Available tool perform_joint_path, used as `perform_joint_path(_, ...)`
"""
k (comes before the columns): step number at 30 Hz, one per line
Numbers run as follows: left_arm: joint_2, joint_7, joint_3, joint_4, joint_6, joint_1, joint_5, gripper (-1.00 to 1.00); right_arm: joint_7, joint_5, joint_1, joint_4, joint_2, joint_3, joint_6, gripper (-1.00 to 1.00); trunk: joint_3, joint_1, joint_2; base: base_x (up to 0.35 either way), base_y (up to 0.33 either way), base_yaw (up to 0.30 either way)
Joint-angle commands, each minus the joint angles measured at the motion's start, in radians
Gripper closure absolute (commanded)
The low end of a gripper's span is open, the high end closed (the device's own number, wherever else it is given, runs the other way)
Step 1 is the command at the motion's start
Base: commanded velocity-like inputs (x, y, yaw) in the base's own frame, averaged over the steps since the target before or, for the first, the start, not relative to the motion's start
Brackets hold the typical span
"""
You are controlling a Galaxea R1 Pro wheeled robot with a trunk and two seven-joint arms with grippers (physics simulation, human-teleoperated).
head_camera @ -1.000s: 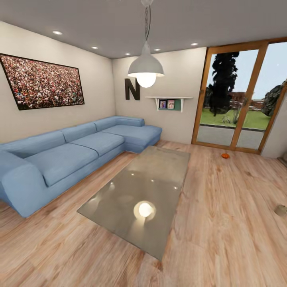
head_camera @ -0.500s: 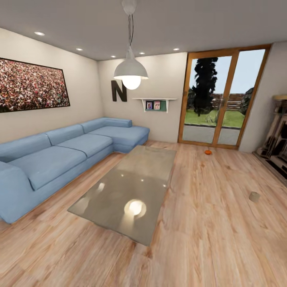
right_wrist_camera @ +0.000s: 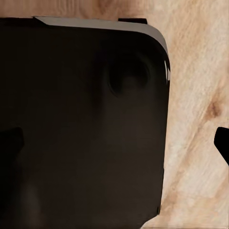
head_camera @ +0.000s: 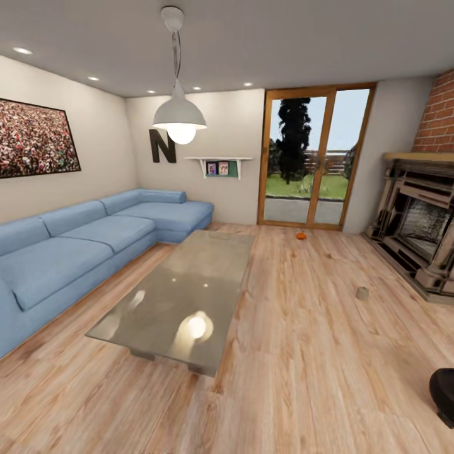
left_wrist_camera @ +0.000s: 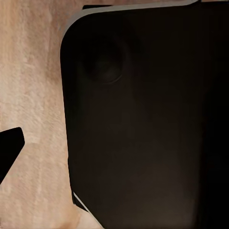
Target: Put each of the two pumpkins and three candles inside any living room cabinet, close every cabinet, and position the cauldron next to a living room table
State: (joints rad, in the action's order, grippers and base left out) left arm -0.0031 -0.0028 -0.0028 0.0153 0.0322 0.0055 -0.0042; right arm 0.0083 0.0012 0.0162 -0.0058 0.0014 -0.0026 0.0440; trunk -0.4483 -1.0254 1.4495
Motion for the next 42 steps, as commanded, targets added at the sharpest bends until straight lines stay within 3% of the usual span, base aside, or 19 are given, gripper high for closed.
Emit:
perform_joint_path(1,0.0,0.0,0.0,0.002,0.002,0.001,0.0,-1.0,0.001,0.0,0.001,0.001,0.0,0.0,0.004,-1.0,0.0,0.0,0.001,-0.229,0.0,-0.266)
perform_joint_path(27,0.001,0.0,0.0,0.002,0.003,0.001,-0.002,-1.0,0.001,-0.001,0.001,0.003,0.001,-0.002,0.004,-1.0,0.009,0.0,0.001,-0.183,0.0,-0.286)
perform_joint_path(34,0.003,0.0,0.0,0.0,0.067,0.001,0.004,-1.0,0.002,-0.001,0.001,0.004,0.001,-0.002,0.004,-1.0,0.009,0.0,0.001,-0.046,0.0,-0.289)
perform_joint_path(42,0.006,0.0,-0.001,0.0,0.078,0.001,0.005,-1.0,0.002,-0.006,0.001,0.004,0.001,-0.002,0.004,-1.0,0.009,0.0,0.001,-0.002,0.0,-0.29)
